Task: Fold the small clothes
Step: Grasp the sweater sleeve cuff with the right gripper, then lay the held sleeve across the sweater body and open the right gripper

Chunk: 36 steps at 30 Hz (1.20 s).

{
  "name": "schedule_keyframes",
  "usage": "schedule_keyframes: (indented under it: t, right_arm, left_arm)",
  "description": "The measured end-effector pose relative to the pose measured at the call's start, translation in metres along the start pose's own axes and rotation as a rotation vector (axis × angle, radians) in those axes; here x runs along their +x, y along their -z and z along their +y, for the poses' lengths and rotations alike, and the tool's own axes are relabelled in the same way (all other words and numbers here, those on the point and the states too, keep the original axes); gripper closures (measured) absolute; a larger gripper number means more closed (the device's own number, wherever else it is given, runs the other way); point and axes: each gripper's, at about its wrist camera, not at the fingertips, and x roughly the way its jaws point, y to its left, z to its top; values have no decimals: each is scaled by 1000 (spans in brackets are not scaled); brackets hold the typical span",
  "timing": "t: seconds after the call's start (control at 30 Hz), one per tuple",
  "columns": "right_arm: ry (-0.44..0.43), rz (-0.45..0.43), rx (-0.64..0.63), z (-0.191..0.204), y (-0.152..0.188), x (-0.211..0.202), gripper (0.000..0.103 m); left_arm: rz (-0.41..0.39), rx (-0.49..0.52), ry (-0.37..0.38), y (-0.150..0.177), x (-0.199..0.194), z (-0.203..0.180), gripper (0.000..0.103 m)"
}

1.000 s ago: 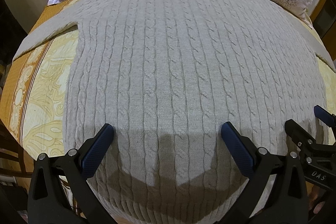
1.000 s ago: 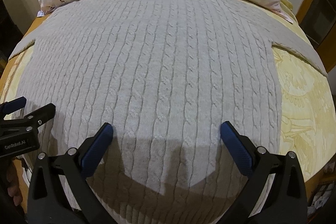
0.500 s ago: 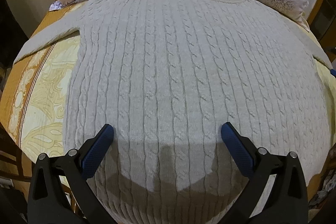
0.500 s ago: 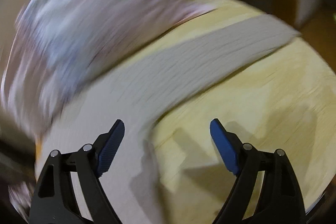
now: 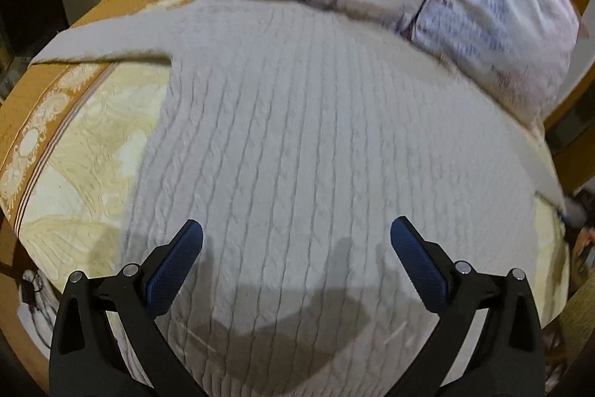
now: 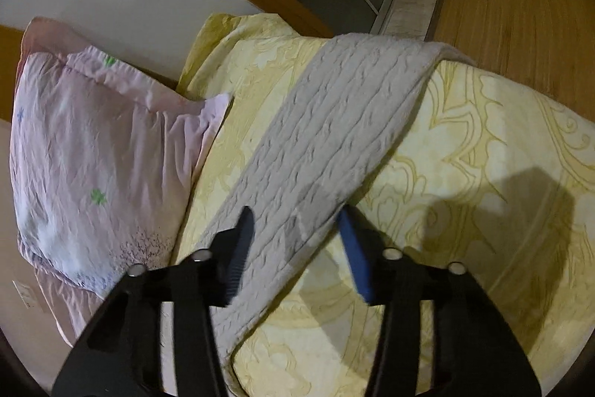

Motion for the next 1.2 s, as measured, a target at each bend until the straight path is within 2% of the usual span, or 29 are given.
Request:
schedule_keyframes:
  t: [0.13,0.23,0.33,0.4,0.47,0.6,0.73,0.83,0.9,0.97,1.07,1.2]
  right_arm:
    - [-7,-27,8,-4,-3,2,76]
    - [47,-45,-40,0,-3,4,91]
    - [85,-69,-114,15,-1,0,95]
    - [74,-109,-169,31,4,-10,95]
    - [38,-141,-241,57,16,-23,95]
    - [-67,-142,-384,113,58,-39,96]
    - [-187,-62,-537,170,133,-37,96]
    - [-244,86,-629,196,207,-8,96]
    - [-217,195,-669,199,252,19,96]
    - [-155,293,-702,197,289,48,96]
    - [-106,334,-725,195,315,62,91]
    - [-87,308,-738,200,314,60,88]
  left_arm:
    - [-41,5,6,-14,-8,1,1]
    - [-44,-10,17,-23,-5,6,1]
    - [-37,-31,38,-36,2,15,3]
    - [-38,-44,58,-41,4,20,4]
    - [-43,-55,85,-49,6,26,5]
    - [-39,-70,124,-64,16,36,8]
    - [-41,-92,168,-74,21,45,8]
    - [-40,-107,194,-81,26,53,8]
    - [-37,-122,210,-84,28,59,8]
    - [-33,-144,228,-86,29,67,8]
    - [-43,-180,253,-89,26,82,8]
    - [-66,-251,270,-92,22,108,11]
